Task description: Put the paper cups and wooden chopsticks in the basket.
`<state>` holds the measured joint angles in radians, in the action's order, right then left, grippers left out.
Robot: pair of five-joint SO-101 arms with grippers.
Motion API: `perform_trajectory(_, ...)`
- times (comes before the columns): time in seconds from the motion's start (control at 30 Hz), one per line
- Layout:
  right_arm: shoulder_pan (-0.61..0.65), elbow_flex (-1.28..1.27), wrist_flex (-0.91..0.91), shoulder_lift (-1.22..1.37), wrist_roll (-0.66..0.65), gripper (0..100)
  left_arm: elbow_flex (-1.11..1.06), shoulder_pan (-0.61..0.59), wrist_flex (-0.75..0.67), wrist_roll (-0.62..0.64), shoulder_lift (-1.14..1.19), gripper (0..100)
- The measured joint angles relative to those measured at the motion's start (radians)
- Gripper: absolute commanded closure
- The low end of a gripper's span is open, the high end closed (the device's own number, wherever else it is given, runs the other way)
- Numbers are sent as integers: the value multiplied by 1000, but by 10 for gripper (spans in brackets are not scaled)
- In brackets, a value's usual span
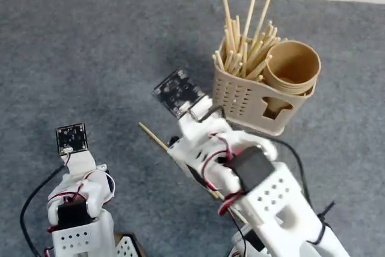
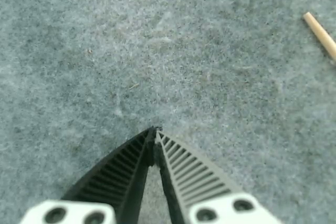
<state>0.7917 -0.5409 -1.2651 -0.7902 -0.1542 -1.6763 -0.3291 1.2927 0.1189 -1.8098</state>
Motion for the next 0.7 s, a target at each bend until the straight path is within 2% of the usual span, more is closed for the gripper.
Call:
perform_trajectory(0.27, 14, -382, 319, 0, 0, 836, 0, 0, 0, 0, 0, 994)
perform_trajectory(0.4, 26, -520, 417, 0, 0, 836, 0, 0, 0, 0, 0, 994)
perform_trajectory(0.7, 32, -534, 482, 272, 6, 836, 0, 0, 0, 0, 0, 994)
